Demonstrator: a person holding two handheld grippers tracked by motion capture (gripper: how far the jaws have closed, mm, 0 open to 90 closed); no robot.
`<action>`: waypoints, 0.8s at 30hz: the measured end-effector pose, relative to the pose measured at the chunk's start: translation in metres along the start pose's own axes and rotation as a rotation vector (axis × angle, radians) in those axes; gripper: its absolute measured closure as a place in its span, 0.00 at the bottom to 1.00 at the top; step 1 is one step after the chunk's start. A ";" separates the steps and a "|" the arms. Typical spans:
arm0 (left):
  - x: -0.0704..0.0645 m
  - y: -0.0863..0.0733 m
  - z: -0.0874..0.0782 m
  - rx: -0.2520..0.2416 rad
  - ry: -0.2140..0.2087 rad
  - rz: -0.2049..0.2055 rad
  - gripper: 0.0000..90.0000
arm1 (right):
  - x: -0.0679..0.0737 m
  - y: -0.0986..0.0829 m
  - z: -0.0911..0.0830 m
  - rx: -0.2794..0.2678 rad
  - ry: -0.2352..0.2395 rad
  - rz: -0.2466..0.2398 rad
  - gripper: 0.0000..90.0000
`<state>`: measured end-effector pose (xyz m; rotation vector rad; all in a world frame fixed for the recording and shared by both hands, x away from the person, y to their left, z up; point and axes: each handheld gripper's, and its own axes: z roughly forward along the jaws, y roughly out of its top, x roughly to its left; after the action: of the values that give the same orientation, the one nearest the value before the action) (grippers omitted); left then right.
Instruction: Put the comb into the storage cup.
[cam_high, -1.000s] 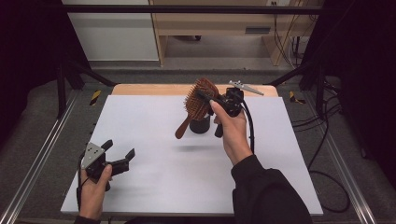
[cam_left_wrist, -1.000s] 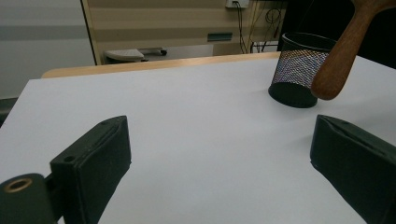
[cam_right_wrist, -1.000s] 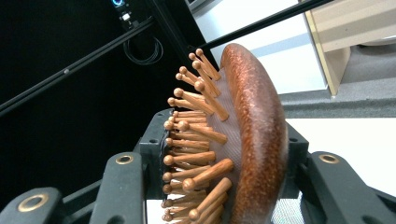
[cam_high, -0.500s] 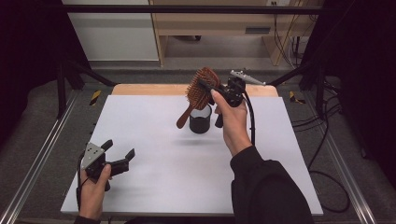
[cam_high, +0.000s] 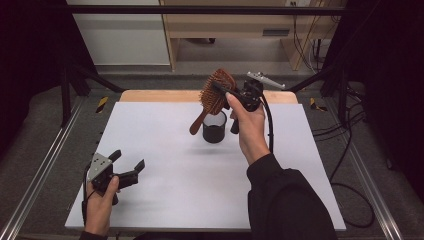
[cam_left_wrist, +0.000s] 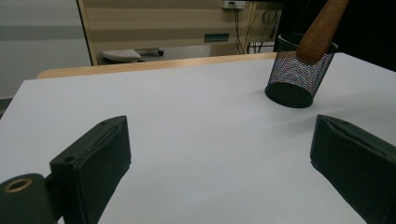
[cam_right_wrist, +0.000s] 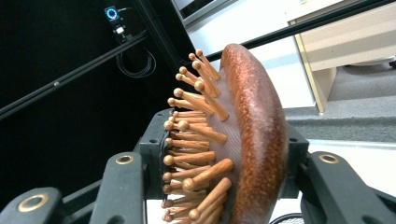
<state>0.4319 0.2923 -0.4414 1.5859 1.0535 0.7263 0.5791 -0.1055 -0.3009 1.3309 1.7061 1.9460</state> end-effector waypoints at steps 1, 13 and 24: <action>0.000 0.000 0.000 -0.001 -0.001 0.000 0.06 | 0.000 0.000 0.000 0.000 -0.001 -0.001 0.56; 0.000 0.000 0.000 -0.001 -0.004 0.003 0.06 | -0.002 0.011 -0.005 -0.033 -0.012 -0.011 0.56; 0.000 0.000 0.000 -0.004 -0.004 0.005 0.06 | -0.013 0.025 -0.011 -0.084 -0.046 0.001 0.56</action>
<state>0.4319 0.2921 -0.4415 1.5860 1.0448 0.7278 0.5878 -0.1287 -0.2840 1.3363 1.5846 1.9495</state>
